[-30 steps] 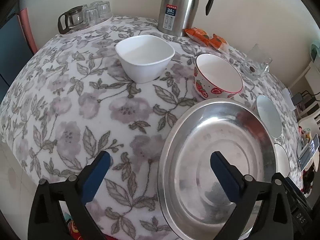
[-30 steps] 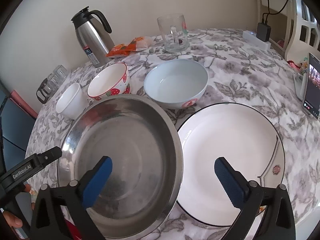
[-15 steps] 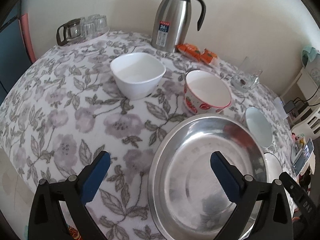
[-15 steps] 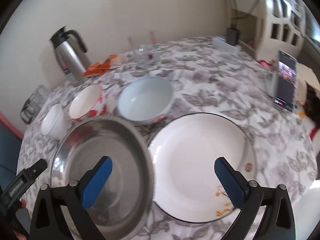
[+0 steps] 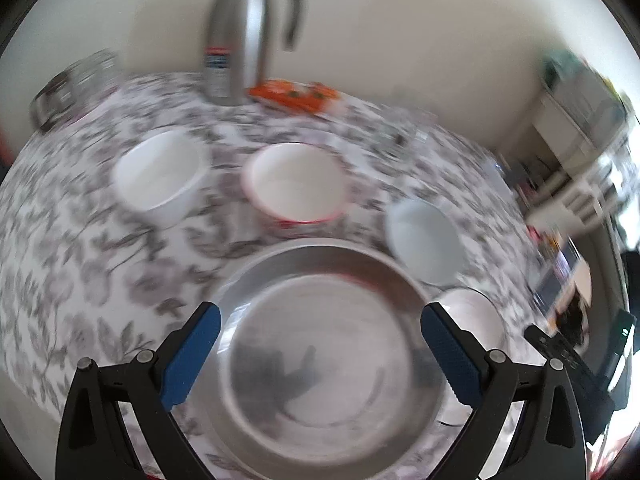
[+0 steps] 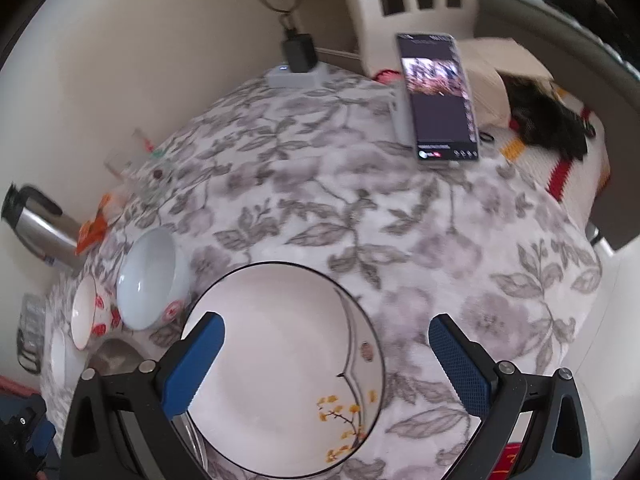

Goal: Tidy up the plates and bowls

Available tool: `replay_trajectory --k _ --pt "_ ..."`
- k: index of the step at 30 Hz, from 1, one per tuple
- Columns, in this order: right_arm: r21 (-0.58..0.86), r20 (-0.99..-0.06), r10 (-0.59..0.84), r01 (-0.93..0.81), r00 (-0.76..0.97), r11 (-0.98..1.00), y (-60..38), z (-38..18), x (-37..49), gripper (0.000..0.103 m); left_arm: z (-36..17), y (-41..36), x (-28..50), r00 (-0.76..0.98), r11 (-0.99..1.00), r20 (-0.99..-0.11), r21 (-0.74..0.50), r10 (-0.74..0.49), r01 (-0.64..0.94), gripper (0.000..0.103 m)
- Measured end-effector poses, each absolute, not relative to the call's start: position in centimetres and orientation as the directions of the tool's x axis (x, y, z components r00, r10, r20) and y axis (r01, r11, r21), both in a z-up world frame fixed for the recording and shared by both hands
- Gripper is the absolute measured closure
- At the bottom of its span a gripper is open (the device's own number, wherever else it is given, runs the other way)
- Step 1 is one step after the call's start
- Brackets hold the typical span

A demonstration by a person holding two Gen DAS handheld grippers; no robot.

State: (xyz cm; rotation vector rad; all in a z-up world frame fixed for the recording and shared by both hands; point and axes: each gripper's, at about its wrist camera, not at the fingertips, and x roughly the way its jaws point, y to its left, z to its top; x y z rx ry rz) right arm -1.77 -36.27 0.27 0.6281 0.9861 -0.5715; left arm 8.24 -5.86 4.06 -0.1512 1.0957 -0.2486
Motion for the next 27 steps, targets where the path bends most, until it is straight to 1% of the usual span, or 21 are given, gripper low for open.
replay_trajectory --k 4,7,10,12,13,14,16,18,20,22,24,26,27 --pt "0.215 -0.898 -0.153 0.715 0.413 0.665 -37.2 -0.3 -2.5 0.000 4.2 -11.0 9.1 0.353 0.929 -0.870 -0.260 -0.344 0.264 0.003" --pt "0.236 -0.906 -0.127 0.732 0.403 0.639 -37.9 -1.1 -3.1 0.000 3.6 -14.2 9.2 0.316 0.914 -0.886 -0.233 -0.340 0.332 0.003" --pt "0.249 -0.911 -0.112 0.746 0.397 0.618 -38.5 -1.7 -3.3 0.000 2.6 -16.7 9.5 0.268 0.894 -0.898 -0.233 -0.349 0.383 0.003" --pt "0.268 -0.915 -0.089 0.757 0.394 0.597 -38.8 -2.2 -3.5 0.002 1.7 -18.1 10.1 0.233 0.885 -0.911 -0.226 -0.340 0.406 0.003" --pt "0.280 -0.917 -0.071 0.760 0.393 0.586 -38.9 -2.4 -3.5 0.005 1.3 -18.7 10.3 0.218 0.883 -0.918 -0.220 -0.331 0.415 0.004" --pt "0.292 -0.917 -0.055 0.760 0.394 0.581 -38.9 -2.6 -3.5 0.009 0.8 -19.2 10.6 0.201 0.880 -0.926 -0.212 -0.320 0.424 0.005" --pt "0.301 -0.920 -0.034 0.756 0.392 0.581 -38.8 -2.9 -3.4 0.013 0.0 -20.0 11.1 0.167 0.874 -0.937 -0.208 -0.307 0.439 0.015" --pt "0.311 -0.920 -0.014 0.750 0.392 0.584 -38.7 -3.2 -3.2 0.014 -0.7 -20.6 11.6 0.125 0.869 -0.946 -0.215 -0.298 0.446 0.021" --pt "0.315 -0.921 0.003 0.741 0.390 0.592 -38.5 -3.3 -3.0 0.020 -1.1 -21.3 12.0 0.110 0.867 -0.956 -0.193 -0.272 0.459 0.023" --pt "0.323 -0.920 0.016 0.734 0.391 0.597 -38.3 -3.4 -2.9 0.021 -1.4 -21.9 12.3 0.104 0.862 -0.962 -0.173 -0.251 0.476 0.024" --pt "0.328 -0.920 0.025 0.732 0.392 0.597 -38.3 -3.5 -2.9 0.024 -1.6 -22.4 12.6 0.082 0.854 -0.964 -0.182 -0.253 0.488 0.024" --pt "0.325 -0.922 0.026 0.734 0.386 0.596 -38.4 -3.6 -2.9 0.030 -1.8 -22.9 12.6 0.066 0.845 -0.966 -0.186 -0.251 0.501 0.029" --pt "0.323 -0.924 0.029 0.736 0.382 0.596 -38.4 -3.7 -2.8 0.031 -1.9 -23.1 12.6 0.060 0.842 -0.968 -0.182 -0.245 0.508 0.032"
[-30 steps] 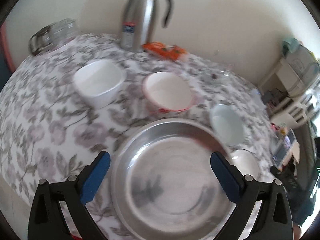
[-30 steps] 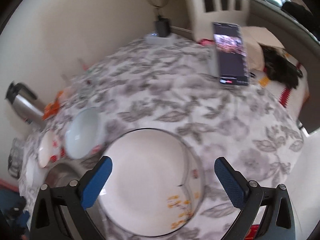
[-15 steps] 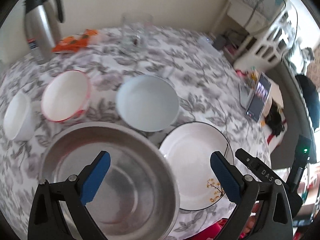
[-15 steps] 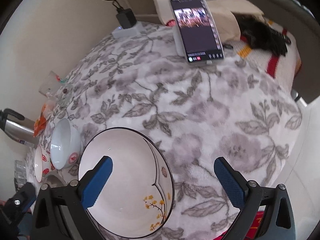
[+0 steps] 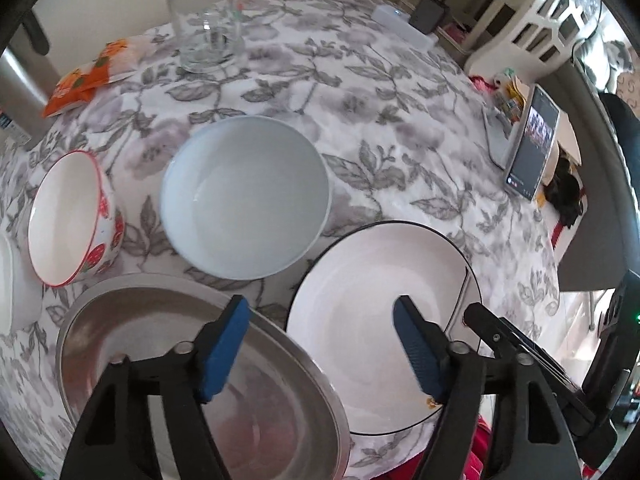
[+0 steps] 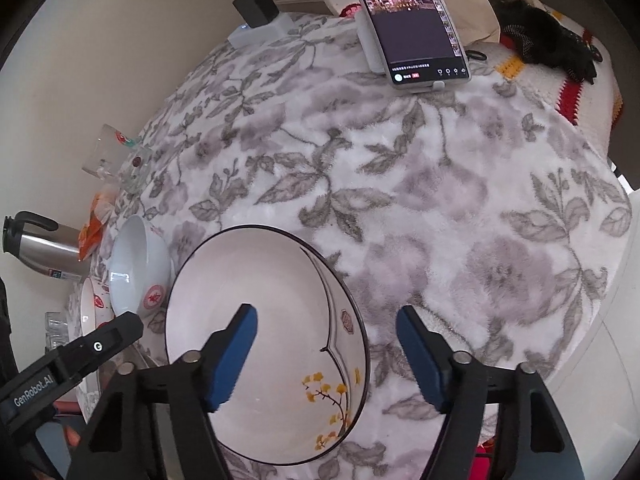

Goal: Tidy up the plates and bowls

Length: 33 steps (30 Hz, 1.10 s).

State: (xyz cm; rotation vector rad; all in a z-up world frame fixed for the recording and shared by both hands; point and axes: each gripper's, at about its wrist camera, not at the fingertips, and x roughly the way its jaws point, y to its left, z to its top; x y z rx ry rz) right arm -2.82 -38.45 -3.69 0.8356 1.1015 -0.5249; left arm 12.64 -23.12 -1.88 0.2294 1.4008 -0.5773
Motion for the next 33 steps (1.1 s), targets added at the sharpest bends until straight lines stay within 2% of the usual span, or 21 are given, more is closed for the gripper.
replay_trajectory --k 18,21,26,33 --pt "0.349 -0.926 0.107 0.717 0.361 0.604 -37.9 -4.9 -2.2 0.036 -4.0 -26.0 13.5 0.001 0.838 -0.990 -0.121 -0.144 0.533 0.032" --pt "0.355 -0.926 0.121 0.718 0.357 0.599 -38.0 -5.3 -2.2 0.043 -4.4 -26.6 13.4 -0.005 0.834 -0.991 -0.115 -0.133 0.540 0.032" --pt "0.372 -0.924 0.155 0.732 0.349 0.571 -38.5 -6.3 -2.5 0.062 -5.5 -27.1 13.6 -0.027 0.840 -0.993 -0.115 -0.119 0.530 0.032" --pt "0.395 -0.916 0.170 0.745 0.363 0.538 -39.3 -6.7 -3.0 0.070 -6.5 -27.5 14.1 -0.045 0.850 -0.991 -0.129 -0.124 0.511 0.032"
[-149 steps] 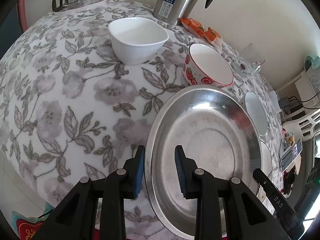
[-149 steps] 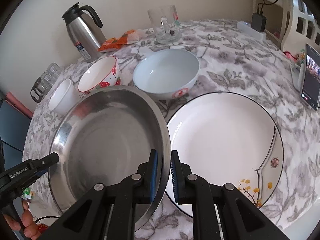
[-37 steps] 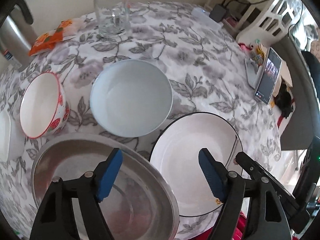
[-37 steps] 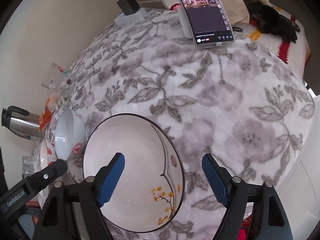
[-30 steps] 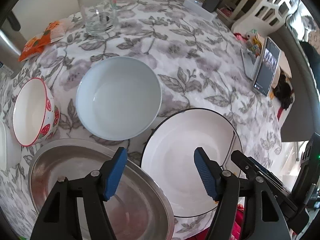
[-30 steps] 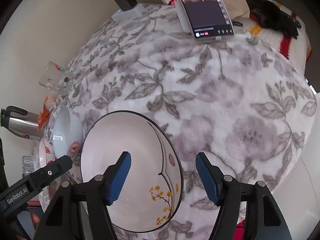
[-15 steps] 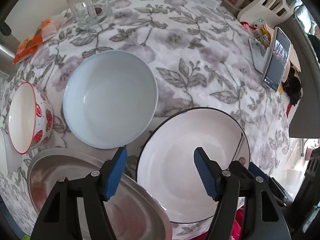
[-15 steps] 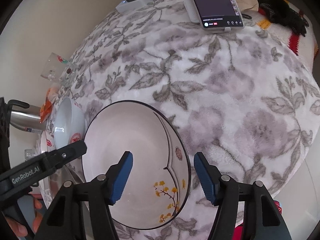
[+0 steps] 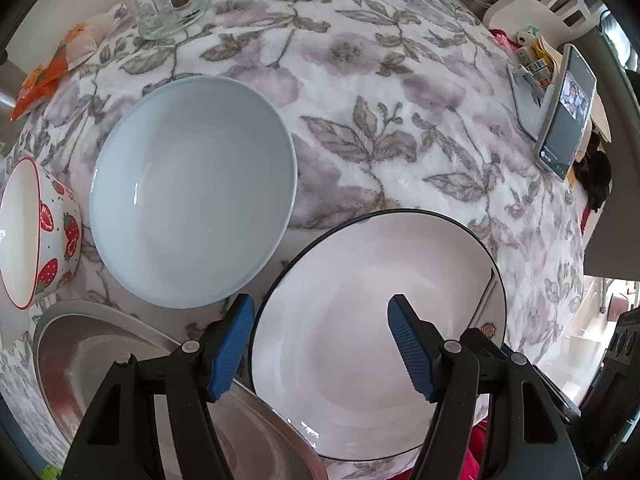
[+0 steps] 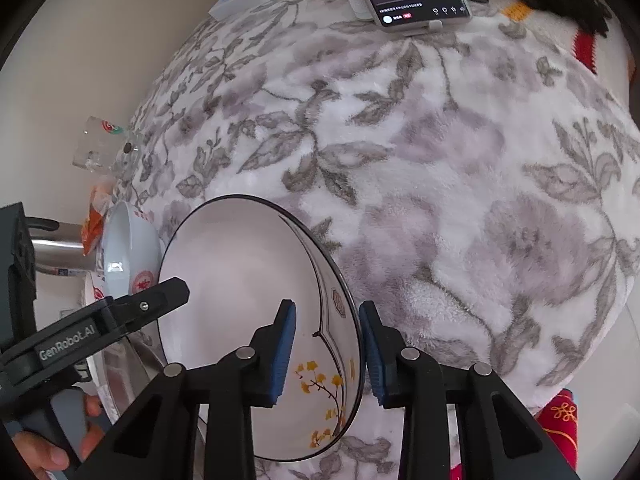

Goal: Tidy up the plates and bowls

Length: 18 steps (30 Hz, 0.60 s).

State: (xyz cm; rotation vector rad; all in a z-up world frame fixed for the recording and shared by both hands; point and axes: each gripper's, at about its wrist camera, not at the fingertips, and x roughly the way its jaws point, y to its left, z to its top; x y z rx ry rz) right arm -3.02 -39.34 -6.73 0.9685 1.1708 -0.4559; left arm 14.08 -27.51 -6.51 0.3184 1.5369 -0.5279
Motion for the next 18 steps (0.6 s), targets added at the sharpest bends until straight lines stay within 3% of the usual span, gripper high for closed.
replay_trajectory --k 11,18 --pt "0.405 -0.913 0.190 0.751 0.360 0.522 -39.46 -7.51 -3.20 0.081 -7.48 -27.61 14.55 -0.038 0.857 -0.993 -0.119 -0.116 0.501 0.032" --pt "0.434 -0.900 0.199 0.745 0.389 0.506 -40.03 -7.03 -3.83 0.082 -7.13 -27.89 13.98 -0.035 0.859 -0.993 -0.118 -0.115 0.498 0.032"
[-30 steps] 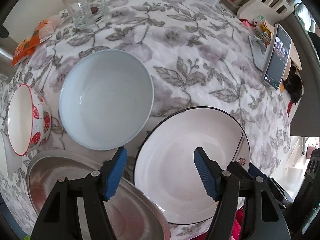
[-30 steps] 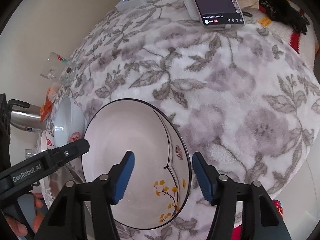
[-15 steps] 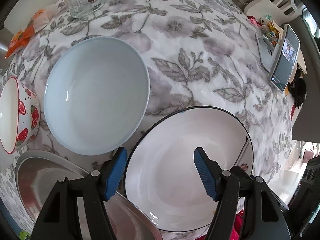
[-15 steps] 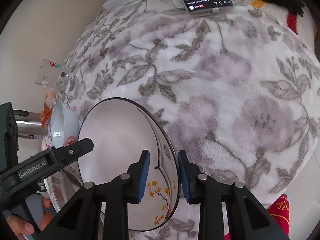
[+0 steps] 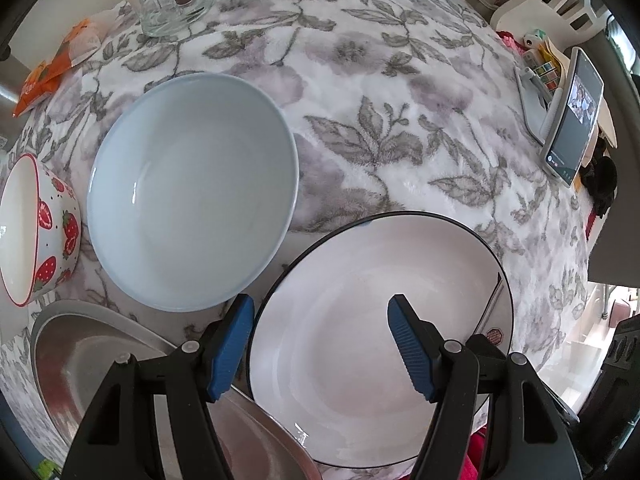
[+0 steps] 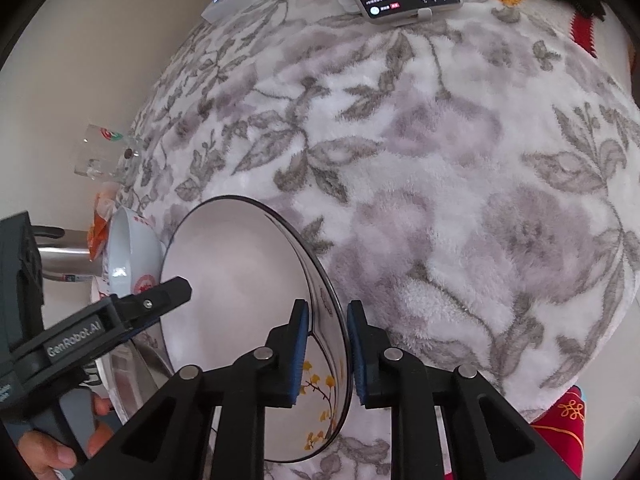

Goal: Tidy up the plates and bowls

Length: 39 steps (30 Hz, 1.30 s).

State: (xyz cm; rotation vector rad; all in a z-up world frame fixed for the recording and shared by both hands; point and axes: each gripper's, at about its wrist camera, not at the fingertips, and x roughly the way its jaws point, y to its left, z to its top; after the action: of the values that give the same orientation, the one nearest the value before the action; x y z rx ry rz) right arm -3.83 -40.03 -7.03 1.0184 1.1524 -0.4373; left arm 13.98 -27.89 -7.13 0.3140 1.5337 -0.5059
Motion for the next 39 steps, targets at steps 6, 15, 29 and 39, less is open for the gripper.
replay_trajectory --k 6,15,29,39 --pt "0.433 -0.898 0.165 0.753 0.408 0.495 -41.2 -6.1 -4.5 0.081 -7.3 -28.2 13.6 -0.059 0.852 -0.987 -0.160 -0.151 0.498 0.032" --pt "0.454 -0.890 0.187 0.765 0.416 0.458 -42.0 -7.0 -5.1 0.082 -7.3 -29.1 13.3 -0.061 0.844 -0.983 -0.179 -0.172 0.506 0.032" --pt "0.448 -0.893 0.182 0.761 0.412 0.470 -42.0 -7.1 -5.2 0.084 -8.4 -27.0 14.0 -0.041 0.889 -0.990 -0.142 -0.138 0.436 0.064" --pt "0.442 -0.894 0.173 0.755 0.413 0.484 -42.0 -7.0 -5.0 0.085 -8.3 -25.7 14.0 -0.008 0.900 -0.990 -0.133 -0.142 0.415 0.073"
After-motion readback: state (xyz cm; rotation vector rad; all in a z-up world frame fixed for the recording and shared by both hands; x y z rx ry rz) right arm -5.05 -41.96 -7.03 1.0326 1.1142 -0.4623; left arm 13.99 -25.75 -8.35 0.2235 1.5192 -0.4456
